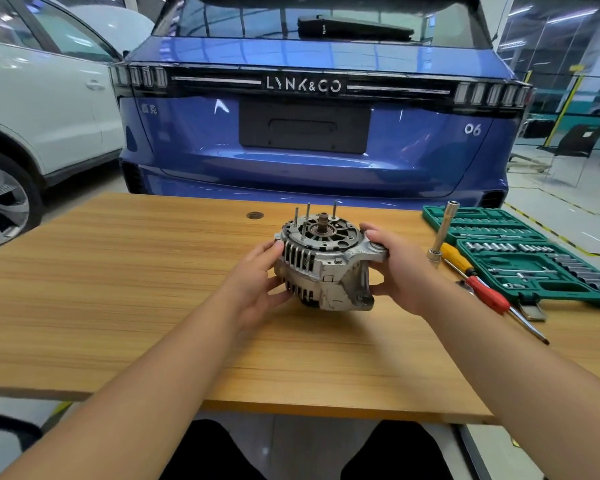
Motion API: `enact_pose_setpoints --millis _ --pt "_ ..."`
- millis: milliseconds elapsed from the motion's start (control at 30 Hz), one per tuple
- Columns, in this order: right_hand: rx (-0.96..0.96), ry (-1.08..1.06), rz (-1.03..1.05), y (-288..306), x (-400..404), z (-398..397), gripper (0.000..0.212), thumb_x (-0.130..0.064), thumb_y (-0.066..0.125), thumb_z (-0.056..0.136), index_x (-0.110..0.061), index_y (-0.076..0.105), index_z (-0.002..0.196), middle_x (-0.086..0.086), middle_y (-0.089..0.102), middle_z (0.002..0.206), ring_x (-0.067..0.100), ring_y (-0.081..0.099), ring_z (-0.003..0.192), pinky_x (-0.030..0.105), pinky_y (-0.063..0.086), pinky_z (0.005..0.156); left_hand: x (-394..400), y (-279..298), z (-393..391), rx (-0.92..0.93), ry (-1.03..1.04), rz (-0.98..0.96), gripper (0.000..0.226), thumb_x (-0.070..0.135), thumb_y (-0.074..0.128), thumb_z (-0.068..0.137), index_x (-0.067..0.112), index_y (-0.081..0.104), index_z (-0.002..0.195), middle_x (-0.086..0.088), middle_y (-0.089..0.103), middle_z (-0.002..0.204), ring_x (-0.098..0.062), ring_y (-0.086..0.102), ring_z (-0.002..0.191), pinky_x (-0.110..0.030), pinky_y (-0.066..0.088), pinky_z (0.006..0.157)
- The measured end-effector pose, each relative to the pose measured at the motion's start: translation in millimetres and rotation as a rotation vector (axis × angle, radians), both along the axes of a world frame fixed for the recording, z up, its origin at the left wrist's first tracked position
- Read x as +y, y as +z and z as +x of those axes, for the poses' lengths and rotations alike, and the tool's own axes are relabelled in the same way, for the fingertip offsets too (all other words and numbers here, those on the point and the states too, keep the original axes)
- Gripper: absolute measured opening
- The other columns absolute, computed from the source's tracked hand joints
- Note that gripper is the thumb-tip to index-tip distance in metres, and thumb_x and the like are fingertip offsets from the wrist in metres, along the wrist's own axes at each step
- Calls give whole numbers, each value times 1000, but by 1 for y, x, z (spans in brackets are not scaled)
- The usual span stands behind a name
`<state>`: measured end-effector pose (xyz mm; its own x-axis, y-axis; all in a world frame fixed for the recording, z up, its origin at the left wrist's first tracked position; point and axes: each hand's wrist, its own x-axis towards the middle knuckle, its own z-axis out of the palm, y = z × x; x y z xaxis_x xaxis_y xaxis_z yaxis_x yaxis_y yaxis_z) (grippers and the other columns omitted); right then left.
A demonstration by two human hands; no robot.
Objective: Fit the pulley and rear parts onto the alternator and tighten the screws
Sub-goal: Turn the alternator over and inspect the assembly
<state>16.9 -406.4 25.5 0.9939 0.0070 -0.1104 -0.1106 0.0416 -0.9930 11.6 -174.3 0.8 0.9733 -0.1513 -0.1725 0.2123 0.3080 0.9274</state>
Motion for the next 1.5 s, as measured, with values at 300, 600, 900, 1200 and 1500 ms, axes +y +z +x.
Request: enact_pose_setpoints --millis 300,600,900,1200,1500 --pt "-5 38 66 2 -5 12 38 -32 44 92 -36 68 121 1 73 119 30 60 121 65 45 98 6 -2 -7 49 1 -120 27 29 60 98 19 62 123 -12 59 129 -37 56 119 -46 60 76" --pt "-29 108 207 -7 -25 13 55 -31 47 77 -24 67 129 10 69 128 37 59 117 54 45 91 5 -4 -9 84 21 -185 20 8 65 93 17 67 110 -11 71 107 -30 64 101 -46 60 69" --pt "20 62 414 -28 -39 2 57 -31 47 74 -20 67 127 14 67 131 40 58 122 61 35 107 -10 1 -10 -4 -54 -103 33 11 77 81 20 66 110 -3 77 98 -22 69 93 -41 60 72" --pt "-46 -110 479 -32 -34 3 43 -42 44 96 -21 66 126 14 71 123 38 65 116 61 42 105 -22 1 -1 -199 -13 181 21 28 64 97 37 65 115 8 61 128 -13 54 121 -43 39 101" --pt "-242 45 358 -39 -25 0 65 -43 73 76 -19 55 134 17 64 129 35 62 114 51 50 92 -28 -14 13 -396 -75 250 58 58 63 85 46 46 139 11 63 131 -12 61 121 -34 51 98"
